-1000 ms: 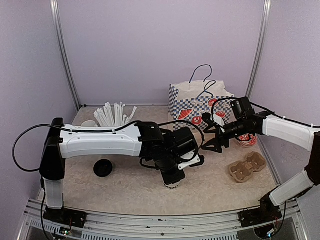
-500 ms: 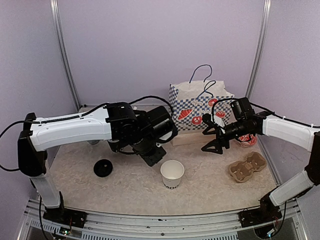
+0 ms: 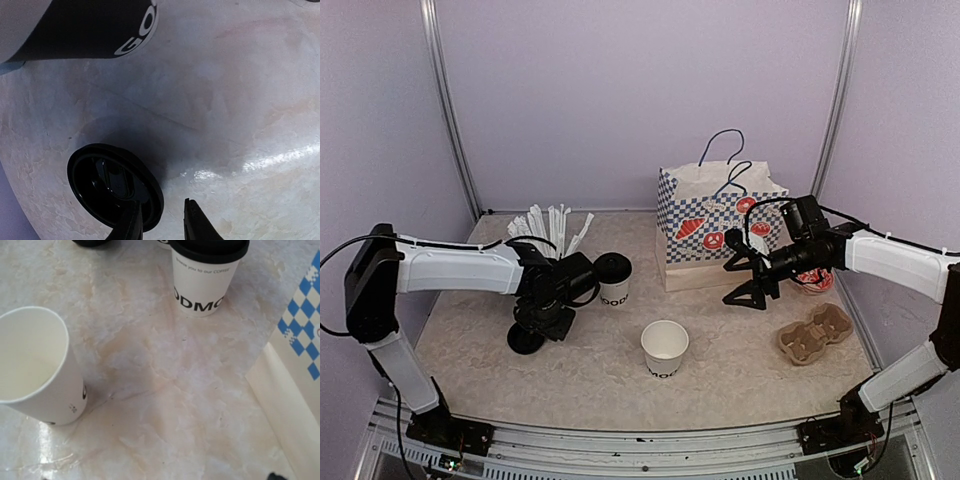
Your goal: Pack the takeout coffee
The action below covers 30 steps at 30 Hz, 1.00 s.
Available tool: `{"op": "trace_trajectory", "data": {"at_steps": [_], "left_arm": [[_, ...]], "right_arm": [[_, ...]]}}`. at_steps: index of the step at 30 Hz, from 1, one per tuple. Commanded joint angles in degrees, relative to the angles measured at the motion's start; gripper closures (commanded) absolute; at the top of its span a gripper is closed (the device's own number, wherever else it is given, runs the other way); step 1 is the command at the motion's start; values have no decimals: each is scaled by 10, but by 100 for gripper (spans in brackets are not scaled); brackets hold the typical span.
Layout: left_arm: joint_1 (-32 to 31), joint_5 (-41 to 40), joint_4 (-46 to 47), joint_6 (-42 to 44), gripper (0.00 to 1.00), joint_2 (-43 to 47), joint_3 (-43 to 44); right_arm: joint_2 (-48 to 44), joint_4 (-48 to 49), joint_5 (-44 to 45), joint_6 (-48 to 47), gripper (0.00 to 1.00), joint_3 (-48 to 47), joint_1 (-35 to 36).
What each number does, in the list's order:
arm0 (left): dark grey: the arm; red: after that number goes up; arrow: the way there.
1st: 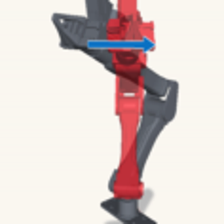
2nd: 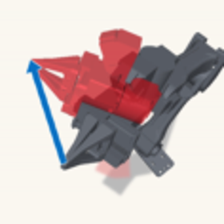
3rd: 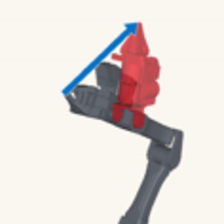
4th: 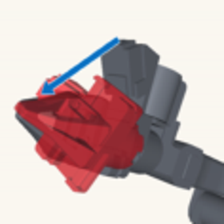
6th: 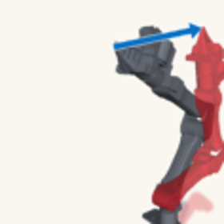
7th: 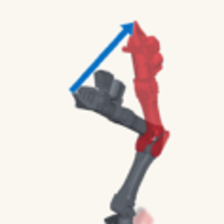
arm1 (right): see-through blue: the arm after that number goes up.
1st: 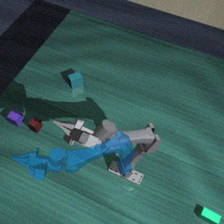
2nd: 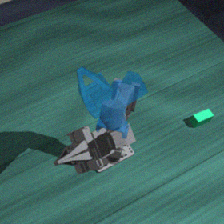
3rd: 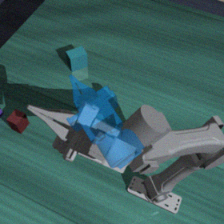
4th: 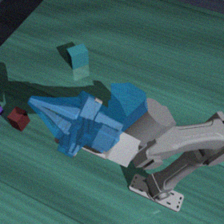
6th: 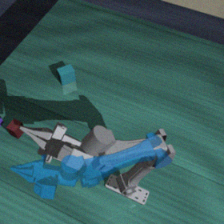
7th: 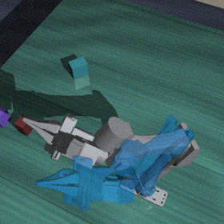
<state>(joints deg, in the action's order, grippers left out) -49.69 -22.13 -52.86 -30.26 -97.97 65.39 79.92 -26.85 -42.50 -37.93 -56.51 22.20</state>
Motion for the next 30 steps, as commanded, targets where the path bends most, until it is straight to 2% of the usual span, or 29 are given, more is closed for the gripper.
{"op": "trace_trajectory", "data": {"at_steps": [1,11,20,25,30], "left_arm": [[20,0,55,-33,71,-1,-36],[35,33,86,-20,77,-21,-73],[31,16,65,-21,90,-20,-69],[-13,22,-7,-26,91,-11,-12],[-86,109,-62,1,92,3,96]], "right_arm": [[-6,-10,-13,-6,8,-4,-5],[3,-12,-14,-7,9,-6,-5],[7,-13,-16,-6,9,-8,-5],[7,-15,-17,-4,9,-10,-5],[2,-19,-22,-3,9,-13,-5]]}}
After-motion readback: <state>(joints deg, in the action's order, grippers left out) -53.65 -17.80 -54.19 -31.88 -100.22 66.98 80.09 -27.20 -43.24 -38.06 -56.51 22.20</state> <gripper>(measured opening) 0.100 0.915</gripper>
